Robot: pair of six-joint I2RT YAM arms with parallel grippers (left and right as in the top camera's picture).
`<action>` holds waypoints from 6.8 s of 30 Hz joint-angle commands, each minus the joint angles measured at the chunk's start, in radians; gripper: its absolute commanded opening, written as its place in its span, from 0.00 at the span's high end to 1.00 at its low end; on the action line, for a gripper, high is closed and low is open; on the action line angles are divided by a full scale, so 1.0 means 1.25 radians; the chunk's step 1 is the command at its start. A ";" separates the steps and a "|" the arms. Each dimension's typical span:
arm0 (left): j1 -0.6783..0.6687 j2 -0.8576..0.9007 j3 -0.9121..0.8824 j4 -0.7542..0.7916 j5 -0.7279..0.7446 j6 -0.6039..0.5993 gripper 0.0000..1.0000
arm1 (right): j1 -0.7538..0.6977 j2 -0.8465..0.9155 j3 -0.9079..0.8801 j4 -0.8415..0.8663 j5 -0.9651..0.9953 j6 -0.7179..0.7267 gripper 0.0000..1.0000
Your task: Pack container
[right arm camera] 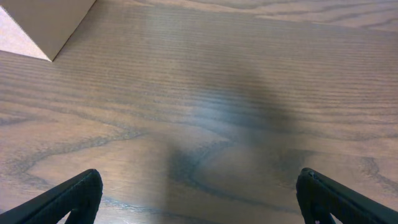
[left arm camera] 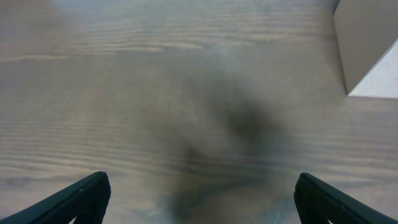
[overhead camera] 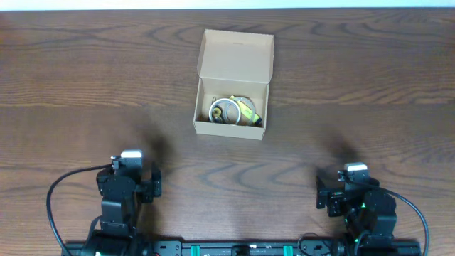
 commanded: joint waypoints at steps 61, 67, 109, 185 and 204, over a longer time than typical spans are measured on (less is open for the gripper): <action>0.085 -0.119 -0.094 -0.131 0.085 0.086 0.05 | -0.005 -0.004 -0.006 -0.001 -0.003 -0.011 0.01; 0.085 -0.119 -0.094 -0.131 0.085 0.086 0.05 | -0.005 -0.004 -0.006 -0.001 -0.003 -0.011 0.01; 0.085 -0.078 -0.021 -0.016 0.078 -0.082 0.05 | -0.005 0.009 -0.006 0.273 -0.051 0.204 0.01; 0.106 1.471 0.876 0.526 0.576 -0.434 0.94 | 0.081 1.699 0.736 1.058 -0.383 0.574 0.99; 0.099 1.641 1.084 0.546 0.895 -0.507 0.94 | 0.144 1.720 0.841 1.058 -0.368 0.573 0.99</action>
